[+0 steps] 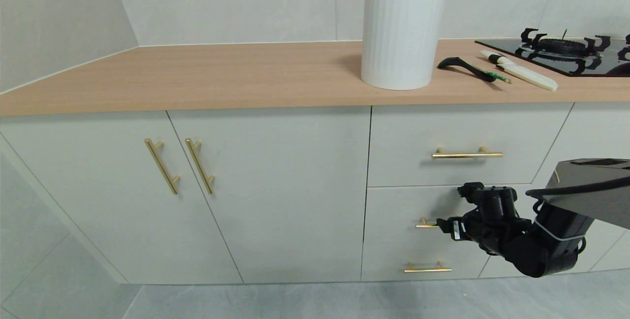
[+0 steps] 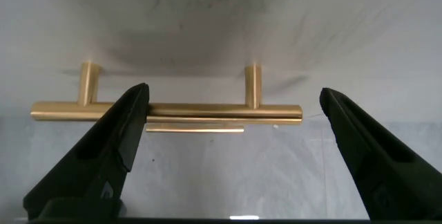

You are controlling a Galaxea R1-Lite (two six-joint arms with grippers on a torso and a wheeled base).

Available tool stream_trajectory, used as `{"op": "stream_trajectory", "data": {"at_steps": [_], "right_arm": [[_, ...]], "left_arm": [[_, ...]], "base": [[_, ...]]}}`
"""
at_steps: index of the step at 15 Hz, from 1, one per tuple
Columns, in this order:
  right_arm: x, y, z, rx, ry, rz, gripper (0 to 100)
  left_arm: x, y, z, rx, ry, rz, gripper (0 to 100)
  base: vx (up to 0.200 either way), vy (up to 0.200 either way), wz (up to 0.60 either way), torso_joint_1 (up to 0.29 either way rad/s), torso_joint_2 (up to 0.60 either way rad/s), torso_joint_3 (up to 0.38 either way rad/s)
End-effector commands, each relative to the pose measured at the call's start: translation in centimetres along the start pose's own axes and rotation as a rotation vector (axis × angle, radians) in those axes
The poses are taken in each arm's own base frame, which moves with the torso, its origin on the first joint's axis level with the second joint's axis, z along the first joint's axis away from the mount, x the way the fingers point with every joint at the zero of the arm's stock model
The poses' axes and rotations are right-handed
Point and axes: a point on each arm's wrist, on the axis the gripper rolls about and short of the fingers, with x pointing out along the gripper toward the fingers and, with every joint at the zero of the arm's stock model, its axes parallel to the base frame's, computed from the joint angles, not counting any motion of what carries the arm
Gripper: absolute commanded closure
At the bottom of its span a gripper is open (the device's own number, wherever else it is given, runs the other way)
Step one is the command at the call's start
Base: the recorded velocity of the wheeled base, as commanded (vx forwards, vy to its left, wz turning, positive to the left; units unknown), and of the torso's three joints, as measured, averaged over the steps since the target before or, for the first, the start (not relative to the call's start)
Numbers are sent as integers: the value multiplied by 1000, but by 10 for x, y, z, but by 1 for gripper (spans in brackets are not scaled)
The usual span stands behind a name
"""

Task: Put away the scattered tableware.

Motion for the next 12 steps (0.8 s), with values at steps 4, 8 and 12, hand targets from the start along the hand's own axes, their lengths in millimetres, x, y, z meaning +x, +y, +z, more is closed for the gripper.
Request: {"op": "stream_trajectory", "data": {"at_steps": [4,8,12], "right_arm": [[4,0,-7,-7,26,-1,0],[1,0,-5,-6,23,-1,0],[-14,-2,4,-8,14,1,0]], "left_arm": [[0,0,0,0,1,1,0],[0,0,0,0,1,0,0],[0,0,0,0,1,1,0]], "base": [[0,0,0,0,0,0],[0,0,0,0,0,0],[0,0,0,0,0,0]]}}
